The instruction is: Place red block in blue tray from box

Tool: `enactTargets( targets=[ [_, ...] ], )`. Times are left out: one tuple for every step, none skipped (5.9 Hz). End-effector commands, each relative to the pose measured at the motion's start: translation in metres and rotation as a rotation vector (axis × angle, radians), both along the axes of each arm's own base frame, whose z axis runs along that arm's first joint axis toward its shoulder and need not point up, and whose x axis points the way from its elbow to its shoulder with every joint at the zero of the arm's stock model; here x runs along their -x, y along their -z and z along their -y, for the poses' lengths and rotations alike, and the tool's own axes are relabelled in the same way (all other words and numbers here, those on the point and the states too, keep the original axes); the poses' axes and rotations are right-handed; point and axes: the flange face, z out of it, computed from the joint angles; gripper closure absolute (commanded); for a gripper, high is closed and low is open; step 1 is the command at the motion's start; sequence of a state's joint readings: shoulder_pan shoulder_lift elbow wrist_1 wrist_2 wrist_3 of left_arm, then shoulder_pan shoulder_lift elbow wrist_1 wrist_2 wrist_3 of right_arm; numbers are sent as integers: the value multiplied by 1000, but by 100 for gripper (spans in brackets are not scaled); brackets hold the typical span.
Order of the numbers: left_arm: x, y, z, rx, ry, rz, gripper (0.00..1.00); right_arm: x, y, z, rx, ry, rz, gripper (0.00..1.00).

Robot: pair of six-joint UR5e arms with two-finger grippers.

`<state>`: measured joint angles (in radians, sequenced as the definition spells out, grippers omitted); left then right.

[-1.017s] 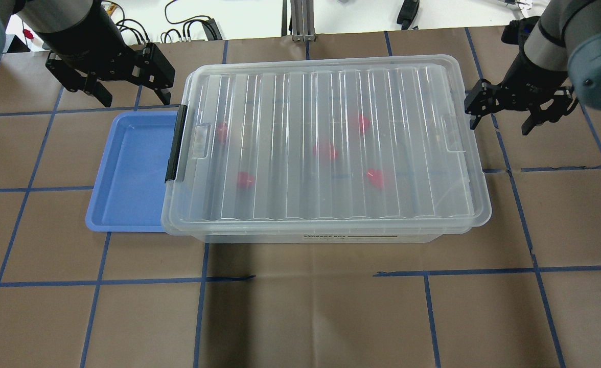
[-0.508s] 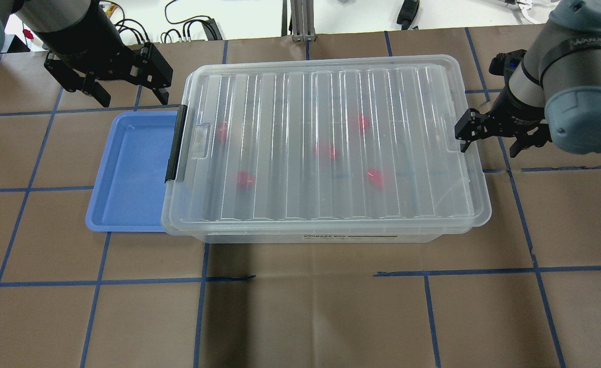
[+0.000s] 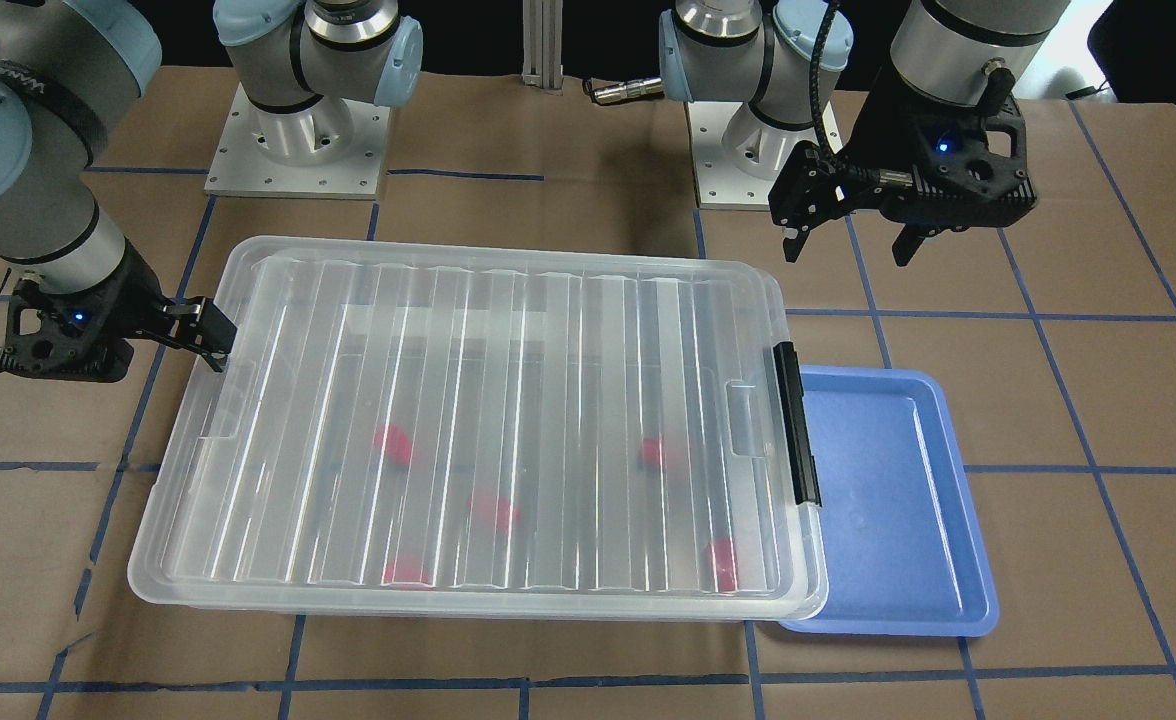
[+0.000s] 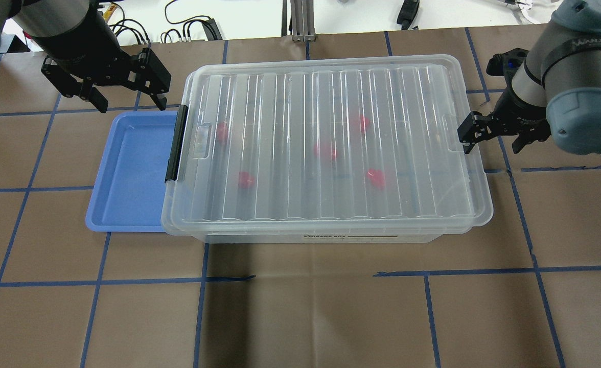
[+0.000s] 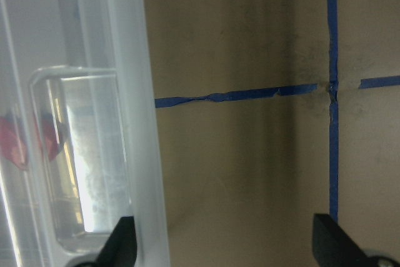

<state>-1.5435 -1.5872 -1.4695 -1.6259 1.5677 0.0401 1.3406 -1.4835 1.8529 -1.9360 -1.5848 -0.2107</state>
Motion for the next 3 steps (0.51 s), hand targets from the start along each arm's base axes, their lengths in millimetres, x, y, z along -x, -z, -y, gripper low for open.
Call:
enactTargets(
  targets=[
    [-1,-4,-1,-2,-1,2,1,35,-1,3,17,-39,-5,0],
    [-1,-27,-3,45,-1,9,1,60,1,2,17,-24,-5,0],
    [-2,-34,1,57,-4,8,1,78,1,1,14,-10,-7,0]
  ],
)
